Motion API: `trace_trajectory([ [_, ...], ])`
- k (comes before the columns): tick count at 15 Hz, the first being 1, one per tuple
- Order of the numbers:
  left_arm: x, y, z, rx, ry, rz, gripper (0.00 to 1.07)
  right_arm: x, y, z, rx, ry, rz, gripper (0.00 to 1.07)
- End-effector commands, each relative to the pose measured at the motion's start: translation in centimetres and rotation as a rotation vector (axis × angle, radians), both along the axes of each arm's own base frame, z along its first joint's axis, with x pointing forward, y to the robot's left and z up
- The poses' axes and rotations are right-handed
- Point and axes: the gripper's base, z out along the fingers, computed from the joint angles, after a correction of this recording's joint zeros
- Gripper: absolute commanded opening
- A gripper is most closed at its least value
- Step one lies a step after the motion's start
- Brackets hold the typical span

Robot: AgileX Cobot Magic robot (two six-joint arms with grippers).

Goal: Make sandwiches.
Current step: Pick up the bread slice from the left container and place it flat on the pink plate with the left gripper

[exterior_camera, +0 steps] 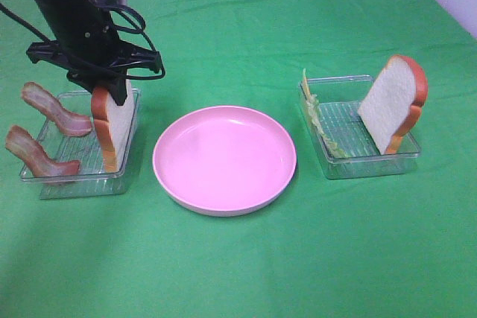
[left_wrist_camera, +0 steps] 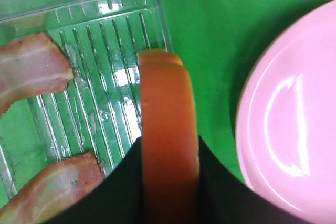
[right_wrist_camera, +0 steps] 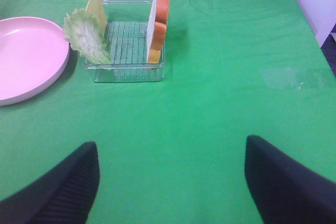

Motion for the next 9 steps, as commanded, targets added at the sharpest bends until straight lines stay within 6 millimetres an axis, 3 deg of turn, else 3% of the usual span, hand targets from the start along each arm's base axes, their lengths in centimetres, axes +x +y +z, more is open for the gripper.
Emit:
trace_trajectory([
  [1, -0.7, -0.1, 2.4, -0.032, -0.028, 0.005, 0.0, 0.1, 0.0, 0.1, -0.01, -0.009, -0.004, 0.73],
  [2, -1.2, 0.2, 3.6, -0.035, -0.037, 0.005, 0.0, 0.1, 0.0, 0.1, -0.01, -0.009, -0.004, 0.73],
  [3, -2.1, 1.3, 6.5, -0.047, -0.077, -0.01, 0.0, 0.1, 0.0, 0.1, -0.01, -0.009, -0.004, 0.73],
  [4, -2.1, 1.3, 6.5, -0.047, -0.077, -0.01, 0.0, 0.1, 0.0, 0.1, -0.01, -0.009, -0.004, 0.73],
  [5, -2.5, 3.0, 8.6, -0.125, -0.093, -0.003, 0.0, 0.1, 0.0, 0.1, -0.01, -0.008, -0.004, 0.73],
  [7, -2.6, 4.9, 9.5, -0.274, -0.063, -0.032, 0.0, 0.1, 0.0, 0.1, -0.01, -0.008, -0.004, 0.73],
  [9, -2.3, 6.4, 8.7, -0.452, -0.057, -0.019, 0.0, 0.2, 0.0, 0.1, -0.009, -0.004, -0.004, 0.73],
])
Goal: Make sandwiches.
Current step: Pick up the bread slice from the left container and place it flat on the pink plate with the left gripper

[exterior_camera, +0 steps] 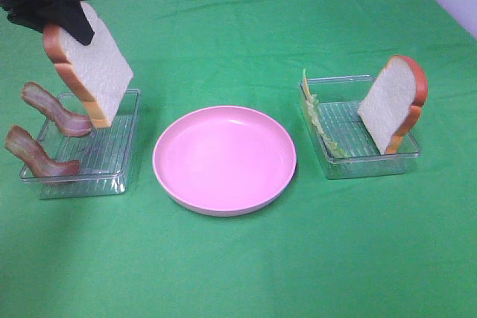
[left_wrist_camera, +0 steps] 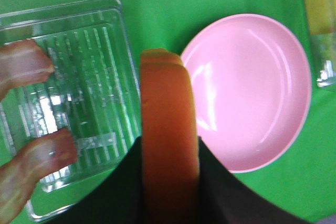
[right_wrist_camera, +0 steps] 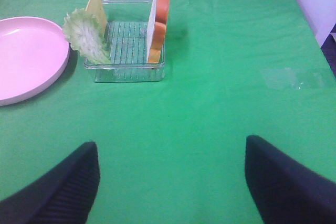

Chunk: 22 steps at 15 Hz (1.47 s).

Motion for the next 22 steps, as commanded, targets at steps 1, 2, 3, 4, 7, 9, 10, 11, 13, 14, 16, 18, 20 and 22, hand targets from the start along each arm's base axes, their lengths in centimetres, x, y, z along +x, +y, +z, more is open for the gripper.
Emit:
trace_trajectory([
  [1, 0.1, 1.0, -0.5, -0.194, -0.009, -0.007, 0.0, 0.1, 0.0, 0.1, -0.01, -0.006, -0.004, 0.73],
  [2, 0.1, 1.3, -1.4, -0.276, -0.023, -0.006, 0.0, 0.1, 0.0, 0.1, -0.01, -0.006, -0.004, 0.73],
  [3, -0.1, 1.2, -2.8, -0.333, -0.024, -0.014, 0.0, 0.1, 0.0, 0.1, -0.01, -0.006, -0.004, 0.73],
  [4, -0.3, 0.8, -4.1, -0.387, -0.015, -0.033, 0.0, 0.1, 0.0, 0.1, -0.01, -0.006, -0.004, 0.73],
  [7, -0.1, -2.5, -8.8, -0.553, 0.053, -0.088, 0.0, 0.1, 0.0, 0.1, -0.01, -0.006, -0.004, 0.73],
  [9, 0.3, -4.6, -11.1, -0.594, 0.09, -0.08, 0.0, 0.1, 0.0, 0.1, -0.01, -0.006, -0.004, 0.73],
  [10, 0.4, -5.5, -12.1, -0.595, 0.093, -0.077, 0.0, 0.1, 0.0, 0.1, -0.01, -0.006, -0.004, 0.73],
  [11, 0.5, -6.2, -13.1, -0.599, 0.106, -0.073, 0.0, 0.1, 0.0, 0.1, -0.01, -0.006, -0.004, 0.73],
  [13, 0.6, -7.3, -14.6, -0.589, 0.122, -0.04, 0.0, 0.1, 0.0, 0.1, -0.01, -0.006, -0.004, 0.73],
  [14, 0.6, -7.7, -15.2, -0.569, 0.122, -0.031, 0.0, 0.1, 0.0, 0.1, -0.01, -0.006, -0.004, 0.73],
  [16, 0.5, -8.7, -16.1, -0.572, 0.138, -0.013, 0.0, 0.1, 0.0, 0.1, -0.01, -0.006, -0.004, 0.73],
  [18, 0.1, -10.0, -17.2, -0.571, 0.169, -0.023, 0.0, 0.1, 0.0, 0.1, -0.01, -0.006, -0.004, 0.73],
  [20, 0.2, -10.1, -17.4, -0.558, 0.161, -0.014, 0.0, 0.1, 0.0, 0.1, -0.01, -0.006, -0.004, 0.73],
  [22, 0.2, -10.1, -17.5, -0.556, 0.16, -0.011, 0.0, 0.1, 0.0, 0.1, -0.01, -0.006, -0.004, 0.73],
])
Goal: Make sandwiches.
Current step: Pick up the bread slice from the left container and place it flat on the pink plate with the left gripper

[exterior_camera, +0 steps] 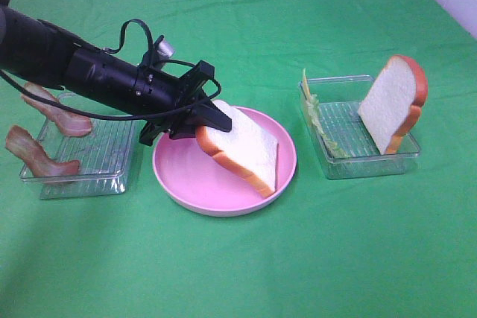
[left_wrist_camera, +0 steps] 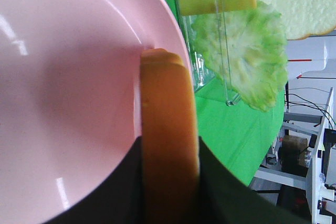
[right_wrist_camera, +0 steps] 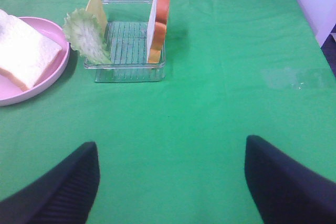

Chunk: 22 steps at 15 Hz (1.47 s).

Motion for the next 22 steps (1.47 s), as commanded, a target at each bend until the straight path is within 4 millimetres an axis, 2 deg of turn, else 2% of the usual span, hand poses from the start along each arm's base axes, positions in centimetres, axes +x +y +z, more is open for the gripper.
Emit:
trace_trajectory([
  [1, 0.2, -0.2, 0.3, -0.014, -0.004, 0.015, 0.02, 0.2, 0.0, 0.1, -0.009, -0.004, -0.004, 0.73],
  [2, 0.2, -0.2, 0.3, -0.014, -0.004, 0.015, 0.05, 0.2, 0.0, 0.1, -0.009, -0.004, -0.004, 0.73],
  [4, 0.1, -0.2, 0.3, -0.016, -0.003, 0.011, 0.17, 0.2, 0.0, 0.1, -0.009, -0.004, -0.004, 0.73],
  [6, 0.2, -0.4, 0.5, -0.021, -0.011, -0.009, 0.44, 0.2, 0.0, 0.1, -0.009, -0.004, -0.004, 0.73],
  [7, 0.6, -0.5, 1.2, -0.008, -0.043, -0.045, 0.63, 0.2, 0.0, 0.1, -0.009, -0.004, -0.004, 0.73],
  [10, 1.2, -0.6, 1.8, 0.057, -0.052, -0.057, 0.63, 0.2, 0.0, 0.1, -0.009, -0.004, -0.004, 0.73],
  [12, 1.4, -1.0, 2.3, 0.167, -0.073, -0.118, 0.64, 0.2, 0.0, 0.1, -0.009, -0.004, -0.004, 0.73],
  [15, 1.5, -3.2, 3.9, 0.347, -0.153, -0.228, 0.75, 0.2, 0.0, 0.1, -0.009, -0.004, -0.004, 0.73],
  [17, 1.4, -4.4, 4.8, 0.446, -0.2, -0.263, 0.77, 0.2, 0.0, 0.1, -0.009, -0.004, -0.004, 0.73],
  [19, 1.9, -4.9, 6.5, 0.565, -0.227, -0.268, 0.77, 0.2, 0.0, 0.1, -0.009, -0.004, -0.004, 0.73],
  [20, 2.3, -4.5, 8.3, 0.628, -0.2, -0.265, 0.77, 0.2, 0.0, 0.1, -0.009, -0.004, -0.004, 0.73],
  [22, 2.5, -4.4, 10.5, 0.665, -0.191, -0.275, 0.77, 0.2, 0.0, 0.1, -0.009, -0.004, -0.004, 0.73],
])
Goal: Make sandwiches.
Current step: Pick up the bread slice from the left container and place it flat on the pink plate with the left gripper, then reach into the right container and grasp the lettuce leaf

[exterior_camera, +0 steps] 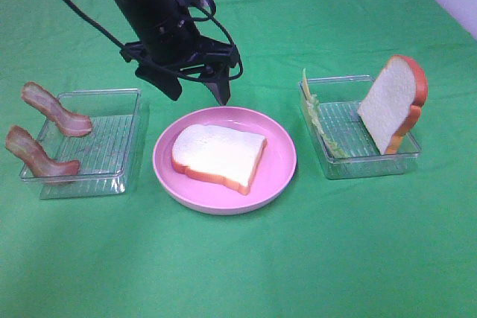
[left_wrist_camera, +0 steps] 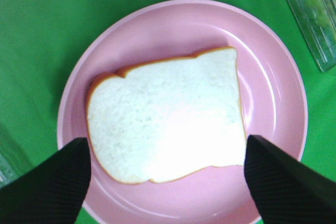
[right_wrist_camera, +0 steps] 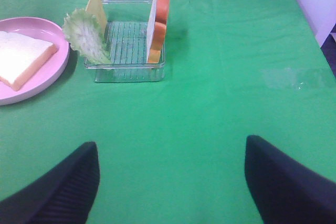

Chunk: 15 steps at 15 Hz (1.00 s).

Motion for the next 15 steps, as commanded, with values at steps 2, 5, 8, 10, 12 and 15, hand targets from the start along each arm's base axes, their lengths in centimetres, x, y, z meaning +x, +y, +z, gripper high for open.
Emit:
trace_trajectory([
  [2, 0.4, 0.6, 3.8, 0.096, -0.02, 0.016, 0.77, 0.2, 0.0, 0.1, -0.009, -0.004, -0.004, 0.73],
  [5, 1.2, 2.4, 6.3, 0.201, -0.06, 0.067, 0.77, 0.2, 0.0, 0.1, -0.009, -0.004, -0.004, 0.73],
  [8, 2.0, 6.7, 8.5, 0.183, -0.086, 0.178, 0.76, 0.2, 0.0, 0.1, -0.009, -0.004, -0.004, 0.73],
  [10, 1.3, 10.1, 9.1, 0.198, -0.061, 0.242, 0.76, 0.2, 0.0, 0.1, -0.009, -0.004, -0.004, 0.73],
  [12, -0.7, 13.4, 8.9, 0.232, -0.002, 0.293, 0.76, 0.2, 0.0, 0.1, -0.009, -0.004, -0.004, 0.73],
  [15, -3.6, 16.9, 8.6, 0.275, 0.058, 0.352, 0.76, 0.2, 0.0, 0.1, -0.009, -0.004, -0.004, 0.73],
])
